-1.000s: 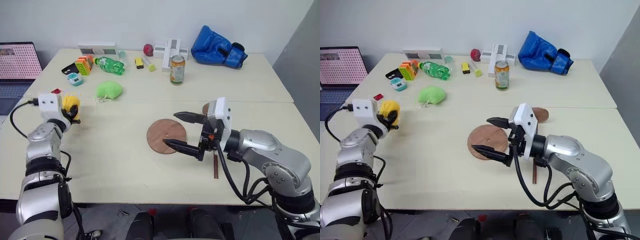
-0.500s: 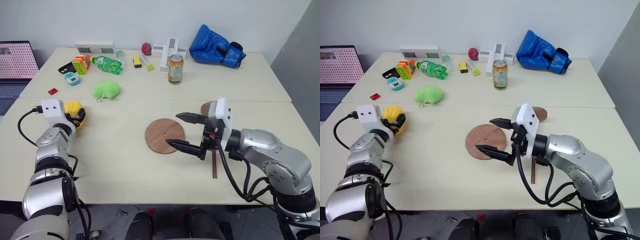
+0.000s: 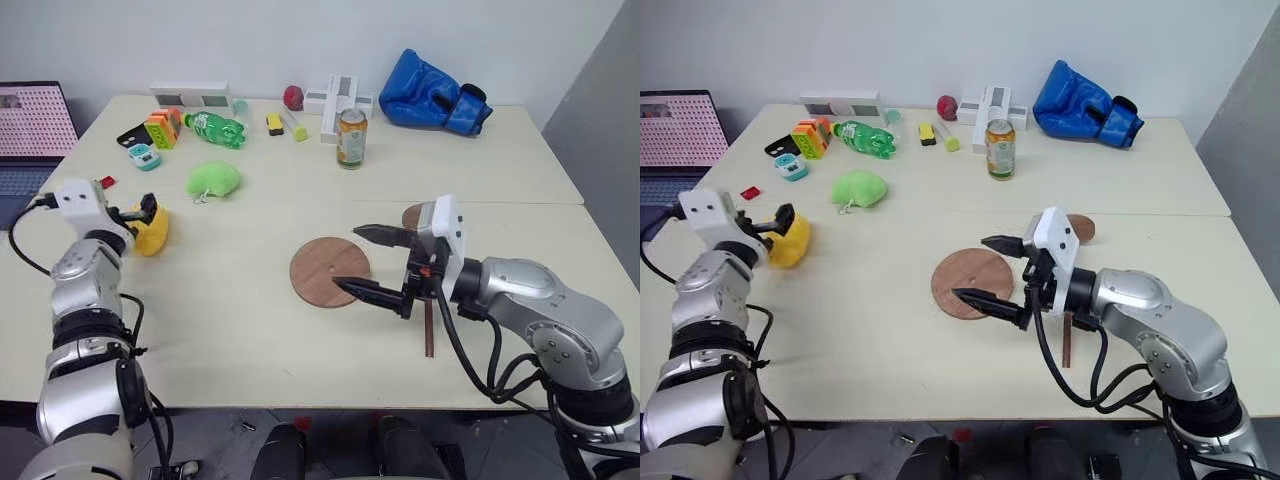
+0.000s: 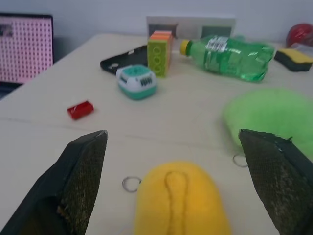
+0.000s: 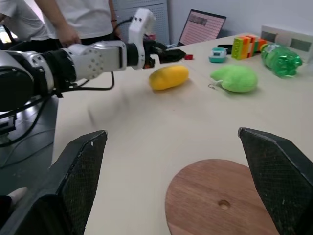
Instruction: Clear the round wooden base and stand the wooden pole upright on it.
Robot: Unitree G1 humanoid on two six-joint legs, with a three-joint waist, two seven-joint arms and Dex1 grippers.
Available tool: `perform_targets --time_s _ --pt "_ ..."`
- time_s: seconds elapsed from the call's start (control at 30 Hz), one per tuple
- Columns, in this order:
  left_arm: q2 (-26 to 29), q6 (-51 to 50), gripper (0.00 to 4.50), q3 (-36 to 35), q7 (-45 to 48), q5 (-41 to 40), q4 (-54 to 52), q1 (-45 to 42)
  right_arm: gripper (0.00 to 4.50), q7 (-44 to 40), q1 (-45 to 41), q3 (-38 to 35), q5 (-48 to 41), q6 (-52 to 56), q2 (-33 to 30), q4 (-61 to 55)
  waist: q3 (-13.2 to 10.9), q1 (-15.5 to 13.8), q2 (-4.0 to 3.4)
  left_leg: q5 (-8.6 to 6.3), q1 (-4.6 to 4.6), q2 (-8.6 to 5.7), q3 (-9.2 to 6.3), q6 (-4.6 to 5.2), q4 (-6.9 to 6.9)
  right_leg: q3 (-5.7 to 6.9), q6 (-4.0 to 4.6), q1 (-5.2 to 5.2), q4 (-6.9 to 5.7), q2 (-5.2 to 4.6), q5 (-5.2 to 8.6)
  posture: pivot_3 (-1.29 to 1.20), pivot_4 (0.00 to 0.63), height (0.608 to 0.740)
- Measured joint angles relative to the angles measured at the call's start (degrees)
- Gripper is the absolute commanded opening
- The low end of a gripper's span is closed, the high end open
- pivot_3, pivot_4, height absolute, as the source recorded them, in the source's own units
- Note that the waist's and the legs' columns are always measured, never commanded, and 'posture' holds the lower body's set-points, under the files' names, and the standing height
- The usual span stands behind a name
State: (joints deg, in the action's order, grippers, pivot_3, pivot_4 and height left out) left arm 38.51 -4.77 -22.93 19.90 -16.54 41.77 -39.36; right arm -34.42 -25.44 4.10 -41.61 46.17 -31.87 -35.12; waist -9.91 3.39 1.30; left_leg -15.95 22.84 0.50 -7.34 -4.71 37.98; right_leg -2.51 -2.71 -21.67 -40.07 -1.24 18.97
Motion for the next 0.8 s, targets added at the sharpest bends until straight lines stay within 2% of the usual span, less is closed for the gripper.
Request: perform_targets --time_s 0.07,0.17,0.23,0.33,0.37,0.57,0.7,0.8 --pt "-0.5 -4.4 4.46 1.3 3.8 -2.7 -10.4 3.6 4.5 -0.2 0.7 -1.9 -0.4 1.1 -2.7 -0.1 0.0 -0.1 -0.01 0.01 0.03 0.02 -0.04 -0.01 -0.01 -0.05 0.0 0.02 0.04 -0.05 0.0 0.0 0.15 0.74" --pt "-2.7 -13.1 4.46 9.1 14.3 -10.4 -31.4 9.8 4.5 -2.4 1.8 -7.6 -2.3 3.7 -9.0 2.0 0.0 -1.3 -0.02 0.01 0.05 0.01 0.01 -0.01 0.02 0.0 -0.01 0.19 0.19 -0.2 0.01 0.0 0.15 0.74" --pt "-4.0 -16.5 4.46 13.2 18.0 -13.0 -39.4 12.3 4.5 -4.3 1.9 -9.1 -3.3 4.7 -11.2 3.5 0.0 -1.4 -0.02 -0.02 -0.01 -0.06 0.12 0.03 0.02 -0.05 -0.01 0.25 0.2 -0.17 0.01 0.0 0.15 0.74" --pt "-5.1 -20.6 4.46 21.1 23.6 -15.9 -50.1 15.5 4.5 -7.4 1.6 -10.5 -5.9 8.9 -14.4 11.3 0.0 -1.3 -0.02 -0.12 -0.09 -0.03 0.21 0.22 0.0 -0.13 0.0 0.27 0.17 -0.03 0.0 0.0 0.15 0.74" --pt "-4.9 -21.1 4.46 25.1 26.9 -16.1 -54.7 16.7 4.5 -9.0 0.3 -11.0 -7.2 12.9 -15.6 18.4 0.0 -1.1 -0.03 -0.13 -0.13 -0.02 0.31 0.23 -0.01 -0.22 0.01 0.25 0.14 -0.02 0.0 0.0 0.15 0.74" --pt "-3.8 -18.0 4.46 31.8 36.3 -13.6 -57.6 20.7 4.5 -14.3 -7.7 -10.1 -9.2 25.7 -16.8 39.2 -0.1 0.0 -0.24 -0.14 -0.29 0.08 0.46 0.26 -0.09 -0.4 0.06 0.27 0.1 0.14 0.02 0.0 0.15 0.74" --pt "-3.6 -16.5 4.46 31.8 38.0 -12.5 -57.4 20.8 4.5 -16.7 -9.5 -6.8 -8.2 27.9 -16.1 45.8 -0.1 -0.2 -0.25 -0.14 -0.24 0.03 0.45 0.26 -0.04 -0.39 0.05 0.27 0.11 0.07 0.02 0.0 0.15 0.74" --pt "-3.5 -16.0 4.46 31.7 38.8 -12.0 -57.4 21.1 4.5 -19.7 -13.6 -3.1 -4.8 27.4 -13.3 54.8 -0.1 -0.1 -0.25 -0.14 -0.27 0.04 0.46 0.26 -0.04 -0.39 0.05 0.28 0.12 0.08 0.02 0.0 0.15 0.74"
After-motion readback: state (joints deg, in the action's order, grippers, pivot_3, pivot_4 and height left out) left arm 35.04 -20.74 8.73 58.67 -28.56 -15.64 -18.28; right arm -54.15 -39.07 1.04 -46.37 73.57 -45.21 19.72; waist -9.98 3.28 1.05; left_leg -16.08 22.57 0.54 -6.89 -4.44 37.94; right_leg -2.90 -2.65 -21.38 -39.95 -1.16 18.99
